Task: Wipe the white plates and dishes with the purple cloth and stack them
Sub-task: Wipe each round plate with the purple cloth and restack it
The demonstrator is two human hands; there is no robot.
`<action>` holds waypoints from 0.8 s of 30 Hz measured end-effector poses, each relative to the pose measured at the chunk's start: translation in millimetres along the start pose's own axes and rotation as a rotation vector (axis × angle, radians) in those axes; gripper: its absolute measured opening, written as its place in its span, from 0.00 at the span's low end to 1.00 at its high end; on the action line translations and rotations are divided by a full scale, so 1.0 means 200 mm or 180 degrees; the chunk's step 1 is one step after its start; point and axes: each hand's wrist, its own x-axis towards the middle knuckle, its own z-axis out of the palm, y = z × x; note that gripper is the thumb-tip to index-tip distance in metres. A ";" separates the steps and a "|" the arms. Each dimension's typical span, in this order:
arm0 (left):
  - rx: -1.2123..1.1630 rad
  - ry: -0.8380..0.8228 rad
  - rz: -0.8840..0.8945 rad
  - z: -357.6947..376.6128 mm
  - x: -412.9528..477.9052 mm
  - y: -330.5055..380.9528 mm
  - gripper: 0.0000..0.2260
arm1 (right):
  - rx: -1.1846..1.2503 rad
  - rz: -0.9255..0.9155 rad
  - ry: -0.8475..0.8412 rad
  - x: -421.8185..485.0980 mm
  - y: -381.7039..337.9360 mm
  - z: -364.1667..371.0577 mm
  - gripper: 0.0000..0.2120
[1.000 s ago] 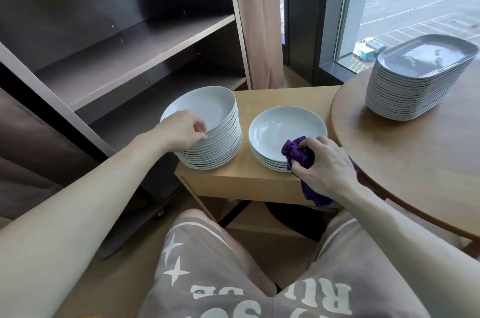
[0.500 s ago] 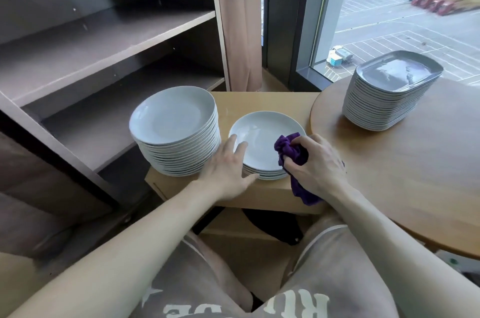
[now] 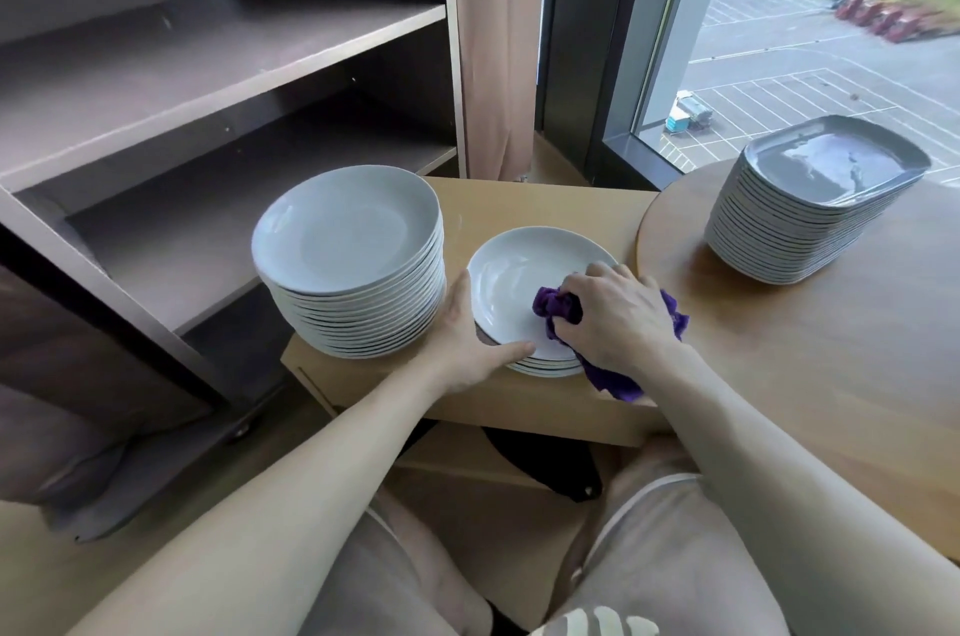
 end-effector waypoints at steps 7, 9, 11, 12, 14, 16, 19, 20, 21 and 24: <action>0.0041 -0.0540 -0.0115 -0.06 0.10 -0.03 0.61 | 0.0034 0.0002 -0.0594 -0.01 0.03 -0.01 0.10; 0.0164 -0.0691 -0.0081 -0.08 0.12 -0.04 0.62 | 0.0037 -0.0063 -0.0616 -0.02 0.03 -0.01 0.09; 0.0461 -0.0763 -0.0059 -0.10 0.13 -0.04 0.63 | -0.0061 -0.0256 -0.0581 -0.03 0.02 0.00 0.10; 0.0706 -0.0771 -0.0037 -0.11 0.12 -0.04 0.63 | -0.0087 -0.0374 -0.0568 -0.02 0.01 0.00 0.09; 0.1231 -0.0774 0.0062 -0.11 0.12 -0.03 0.62 | 0.0017 -0.0570 -0.0593 0.01 -0.03 0.02 0.08; 0.1613 -0.0776 0.0141 -0.10 0.12 -0.02 0.62 | 0.0254 -0.0671 -0.0640 0.07 -0.06 0.04 0.09; 0.2024 -0.0803 0.0097 -0.11 0.13 0.02 0.61 | 0.0535 -0.0611 -0.0558 0.15 -0.10 0.10 0.11; 0.2081 -0.0802 0.0100 -0.11 0.13 0.03 0.61 | 0.0546 -0.0586 -0.0450 0.18 -0.11 0.12 0.11; 0.2099 -0.0801 0.0117 -0.11 0.13 0.04 0.61 | 0.0522 -0.0564 -0.0325 0.20 -0.11 0.15 0.12; 0.2180 -0.0848 0.0155 -0.12 0.13 0.06 0.60 | 0.0333 -0.0474 -0.0013 0.27 -0.12 0.20 0.11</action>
